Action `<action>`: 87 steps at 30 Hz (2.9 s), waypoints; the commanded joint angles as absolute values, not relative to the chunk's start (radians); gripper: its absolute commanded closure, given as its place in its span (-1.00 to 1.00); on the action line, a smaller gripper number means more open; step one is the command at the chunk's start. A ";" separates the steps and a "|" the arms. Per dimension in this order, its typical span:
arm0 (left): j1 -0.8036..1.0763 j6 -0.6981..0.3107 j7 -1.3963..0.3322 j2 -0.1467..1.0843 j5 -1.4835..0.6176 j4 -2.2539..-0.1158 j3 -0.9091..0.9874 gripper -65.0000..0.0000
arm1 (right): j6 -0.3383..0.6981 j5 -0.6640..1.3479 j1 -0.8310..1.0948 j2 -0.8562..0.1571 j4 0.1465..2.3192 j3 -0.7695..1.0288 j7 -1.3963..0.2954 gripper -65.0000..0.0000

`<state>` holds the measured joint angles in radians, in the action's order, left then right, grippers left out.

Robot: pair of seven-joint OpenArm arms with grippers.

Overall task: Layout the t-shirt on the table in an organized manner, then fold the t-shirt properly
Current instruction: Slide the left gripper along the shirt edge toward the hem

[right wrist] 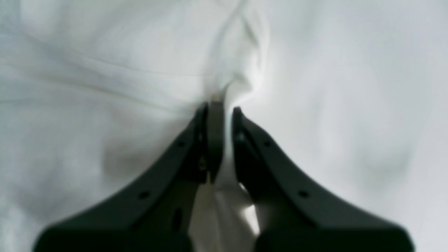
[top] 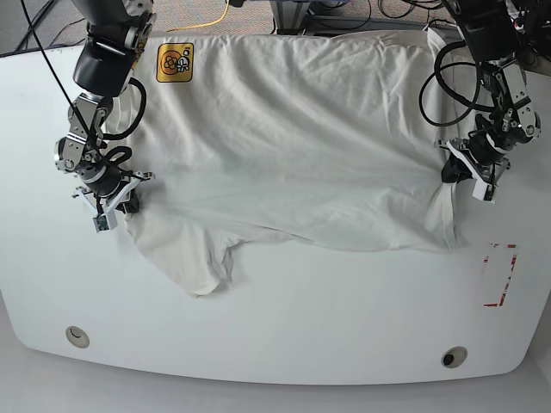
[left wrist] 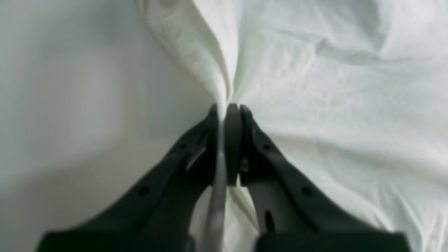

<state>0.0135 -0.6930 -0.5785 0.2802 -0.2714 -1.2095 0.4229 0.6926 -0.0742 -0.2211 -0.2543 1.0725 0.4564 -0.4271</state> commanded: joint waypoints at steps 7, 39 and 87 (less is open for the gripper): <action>-0.002 -0.661 -0.751 0.288 -0.150 -1.257 0.418 0.80 | 0.698 -0.091 -0.236 -0.260 1.078 0.455 -0.455 1.00; -0.489 -0.654 -0.610 0.286 -0.143 -0.656 0.420 -0.60 | 0.698 -0.096 -0.248 -0.242 1.078 0.453 -0.455 1.00; -0.584 -0.662 -0.691 0.357 -0.153 -0.605 0.421 1.00 | 0.698 -0.091 -0.275 -0.243 1.279 0.455 -0.604 1.00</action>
